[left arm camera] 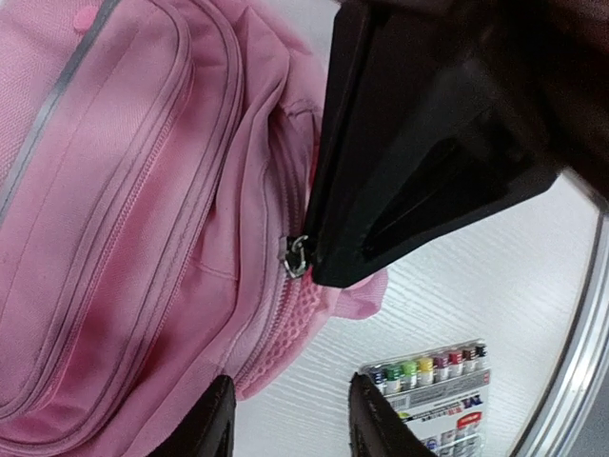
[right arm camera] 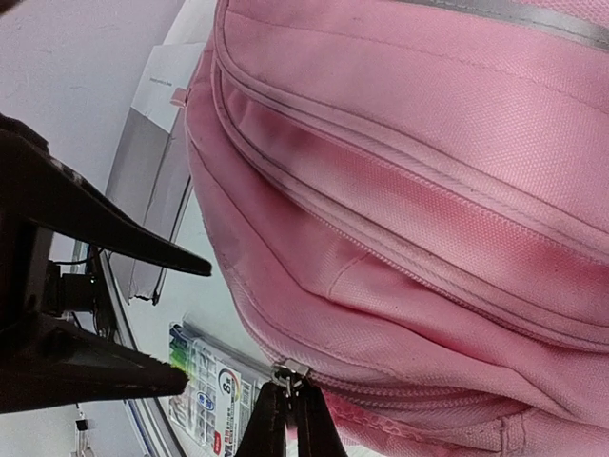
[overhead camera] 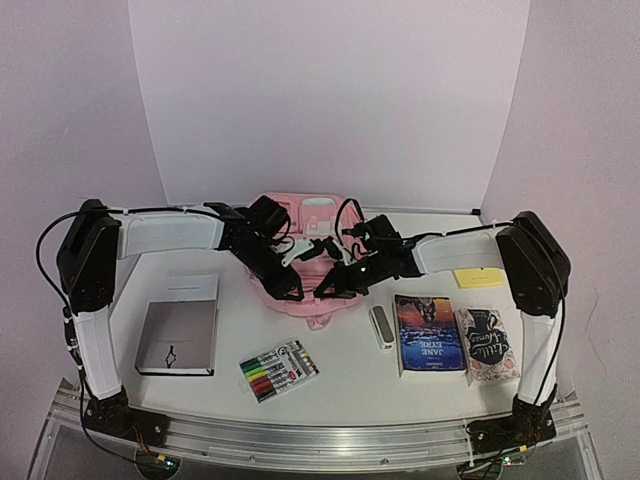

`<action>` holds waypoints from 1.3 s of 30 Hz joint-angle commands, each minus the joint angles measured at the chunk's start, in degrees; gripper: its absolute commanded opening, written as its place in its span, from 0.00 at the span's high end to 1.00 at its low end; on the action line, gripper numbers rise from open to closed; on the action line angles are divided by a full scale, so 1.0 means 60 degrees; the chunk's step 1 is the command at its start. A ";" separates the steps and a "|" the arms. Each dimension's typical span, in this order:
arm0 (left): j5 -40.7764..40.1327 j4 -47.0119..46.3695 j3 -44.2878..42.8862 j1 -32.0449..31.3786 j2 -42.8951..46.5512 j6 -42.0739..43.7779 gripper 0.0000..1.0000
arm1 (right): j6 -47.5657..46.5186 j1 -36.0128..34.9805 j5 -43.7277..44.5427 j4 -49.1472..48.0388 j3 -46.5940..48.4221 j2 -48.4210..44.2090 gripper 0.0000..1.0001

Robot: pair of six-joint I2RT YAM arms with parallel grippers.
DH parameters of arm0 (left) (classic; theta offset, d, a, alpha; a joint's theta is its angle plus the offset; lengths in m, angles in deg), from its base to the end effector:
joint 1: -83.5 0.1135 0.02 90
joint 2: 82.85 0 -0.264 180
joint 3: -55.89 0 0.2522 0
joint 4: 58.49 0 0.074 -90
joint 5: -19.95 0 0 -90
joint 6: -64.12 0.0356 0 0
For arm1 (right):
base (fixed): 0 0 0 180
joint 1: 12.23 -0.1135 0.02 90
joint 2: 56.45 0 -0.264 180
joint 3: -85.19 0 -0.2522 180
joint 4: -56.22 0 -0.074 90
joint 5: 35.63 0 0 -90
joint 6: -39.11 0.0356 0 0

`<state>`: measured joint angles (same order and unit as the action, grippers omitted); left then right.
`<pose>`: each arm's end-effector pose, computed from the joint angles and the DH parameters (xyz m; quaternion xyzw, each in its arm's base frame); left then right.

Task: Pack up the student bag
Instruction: Unzip the student bag at the center of the board.

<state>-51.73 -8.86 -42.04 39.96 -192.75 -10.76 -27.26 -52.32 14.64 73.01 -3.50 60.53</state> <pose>0.2879 -0.2891 0.2146 0.5029 0.8153 -0.2091 0.1969 0.3234 0.3020 0.1711 -0.2588 0.8322 0.4642 0.1578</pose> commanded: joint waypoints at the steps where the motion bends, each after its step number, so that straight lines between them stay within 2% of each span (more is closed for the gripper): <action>1: -0.1087 -0.0052 -0.0140 -0.0028 -0.0301 0.0123 0.67 | 0.0064 0.0157 -0.0393 -0.0403 0.0418 0.0038 1.00; 6: -0.1612 0.0136 -0.0090 -0.0031 -0.0312 -0.0367 0.95 | -0.0065 0.0410 -0.0452 -0.0373 0.0205 0.0047 1.00; 8: -0.1879 0.0087 0.0185 -0.0006 -0.0098 -0.0419 1.00 | -0.0145 0.0658 -0.0483 -0.0297 0.0087 0.0001 1.00; 15: -0.1993 -0.0096 0.1012 0.0623 0.0800 -0.0420 1.00 | -0.1410 0.1588 -0.0323 0.0981 -0.0230 -0.0297 1.00; 21: -0.1872 -0.0157 0.1169 0.1070 0.1264 -0.0114 1.00 | -0.1876 0.1852 -0.0603 0.1603 -0.0071 -0.0314 1.00; 22: -0.1756 -0.0219 0.1121 0.1027 0.1354 -0.0001 0.96 | -0.1786 0.1823 -0.0749 0.1604 -0.0046 -0.0283 1.00; 23: -0.1646 -0.0392 0.1112 0.0931 0.1487 0.0106 0.85 | -0.1691 0.1766 -0.0863 0.1605 0.0005 -0.0221 1.00; 24: -0.1518 -0.0645 0.1145 0.0797 0.1666 0.0241 0.67 | -0.1618 0.1689 -0.0964 0.1606 0.0072 -0.0142 1.00; 25: -0.1512 -0.0911 0.1239 0.0686 0.1800 0.0429 0.56 | -0.1558 0.1600 -0.1007 0.1593 0.0179 -0.0090 1.00; 26: -0.1526 -0.1195 0.1279 0.0558 0.1905 0.0546 0.53 | -0.1511 0.1528 -0.1072 0.1591 0.0304 -0.0050 1.00; 34: -0.1219 -0.1932 0.0497 -0.0108 0.0913 0.1886 0.44 | -0.1063 0.1149 -0.1514 0.1568 0.0822 -0.0071 1.00; 39: -0.1154 -0.2027 -0.0251 -0.0314 -0.0114 0.2527 0.44 | -0.0912 0.1031 -0.1661 0.1542 0.0817 -0.0158 1.00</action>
<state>-59.94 -18.19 -39.24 38.68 -189.19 -0.62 -33.92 -45.55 8.04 82.97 -0.91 60.74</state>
